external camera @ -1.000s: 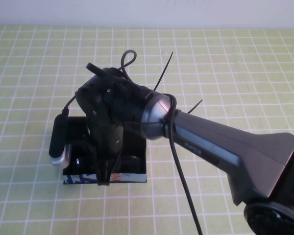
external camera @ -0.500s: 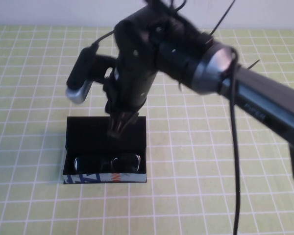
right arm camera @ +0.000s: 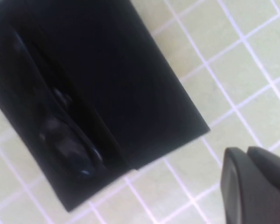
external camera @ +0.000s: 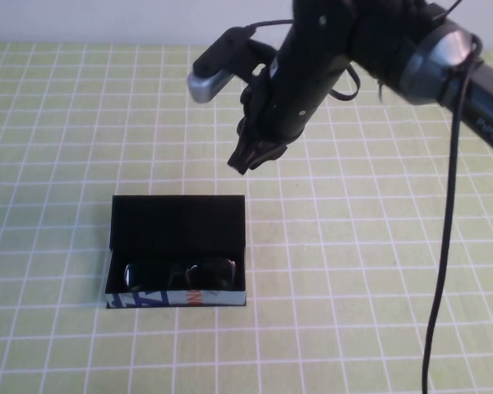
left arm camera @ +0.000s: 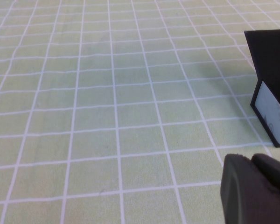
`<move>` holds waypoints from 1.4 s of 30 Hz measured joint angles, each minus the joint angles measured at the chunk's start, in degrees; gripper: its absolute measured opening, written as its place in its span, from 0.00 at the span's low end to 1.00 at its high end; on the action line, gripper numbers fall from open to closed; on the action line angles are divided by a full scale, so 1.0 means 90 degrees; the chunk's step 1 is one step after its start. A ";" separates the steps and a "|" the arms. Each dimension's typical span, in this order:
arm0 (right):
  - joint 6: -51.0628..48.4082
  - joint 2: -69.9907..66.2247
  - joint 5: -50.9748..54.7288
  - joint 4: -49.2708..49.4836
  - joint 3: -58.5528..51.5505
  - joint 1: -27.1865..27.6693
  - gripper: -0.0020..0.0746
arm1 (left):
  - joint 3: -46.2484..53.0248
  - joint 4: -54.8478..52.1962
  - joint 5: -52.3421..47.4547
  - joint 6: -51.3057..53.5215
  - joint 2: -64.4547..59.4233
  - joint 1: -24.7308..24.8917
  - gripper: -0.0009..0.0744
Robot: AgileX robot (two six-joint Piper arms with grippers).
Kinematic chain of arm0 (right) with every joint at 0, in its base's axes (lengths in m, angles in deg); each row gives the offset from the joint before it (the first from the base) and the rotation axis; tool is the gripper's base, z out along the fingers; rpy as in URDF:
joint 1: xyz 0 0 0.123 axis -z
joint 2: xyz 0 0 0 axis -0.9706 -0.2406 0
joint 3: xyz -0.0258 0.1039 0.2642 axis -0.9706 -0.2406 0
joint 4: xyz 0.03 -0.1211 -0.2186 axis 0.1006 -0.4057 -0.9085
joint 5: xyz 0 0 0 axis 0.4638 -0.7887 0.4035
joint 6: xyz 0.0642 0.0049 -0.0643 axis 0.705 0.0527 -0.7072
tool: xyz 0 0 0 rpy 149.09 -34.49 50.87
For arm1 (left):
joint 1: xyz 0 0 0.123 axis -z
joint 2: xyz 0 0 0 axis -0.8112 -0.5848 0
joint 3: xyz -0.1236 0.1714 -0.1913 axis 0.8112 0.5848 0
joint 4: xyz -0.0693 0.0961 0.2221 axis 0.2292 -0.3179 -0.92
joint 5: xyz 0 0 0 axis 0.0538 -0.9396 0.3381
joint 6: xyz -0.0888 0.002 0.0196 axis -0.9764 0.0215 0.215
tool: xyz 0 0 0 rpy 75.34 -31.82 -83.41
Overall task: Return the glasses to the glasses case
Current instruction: Close the glasses case
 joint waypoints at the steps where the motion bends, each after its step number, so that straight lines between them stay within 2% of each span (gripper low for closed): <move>1: 0.0000 0.0000 0.0000 0.0242 0.0000 0.0109 0.01 | 0.0000 0.0000 0.0000 0.0000 0.0000 0.0000 0.01; 7: 0.0111 0.0000 0.0000 0.0782 0.0000 0.0531 0.01 | 0.0000 -0.0117 0.0077 0.0028 0.0000 0.0000 0.01; 10: 0.0127 0.0000 0.0000 0.0933 0.0000 0.0628 0.01 | 0.0000 -0.0117 0.0816 -0.0134 0.0000 0.0000 0.01; 14: 0.0127 0.0000 0.0000 0.1287 0.0000 0.0655 0.02 | 0.0000 0.0292 0.2102 -0.1021 0.0000 0.0000 0.01; 20: 0.0137 0.0000 0.0000 0.1578 0.0000 0.0655 0.01 | 0.0000 0.0575 0.2767 -0.1975 0.0000 0.0000 0.01; 25: 0.0162 -0.0089 0.0010 0.1738 0.0000 0.0669 0.01 | -0.0314 0.0658 0.1566 -0.2705 -0.0489 0.0030 0.01; 33: 0.0290 -0.0320 0.0010 0.2288 0.0000 0.0879 0.01 | -0.1809 0.0703 -0.0400 -0.2516 -0.3011 0.0720 0.01; 36: 0.0313 -0.0357 0.0010 0.2325 0.0000 0.0879 0.01 | -0.2368 0.1073 -0.0953 -0.1774 -0.3969 0.0992 0.01; 42: 0.0343 -0.0357 0.0010 0.2335 0.0000 0.0892 0.01 | -0.3212 0.2780 -0.1695 0.0574 -0.5704 0.1135 0.01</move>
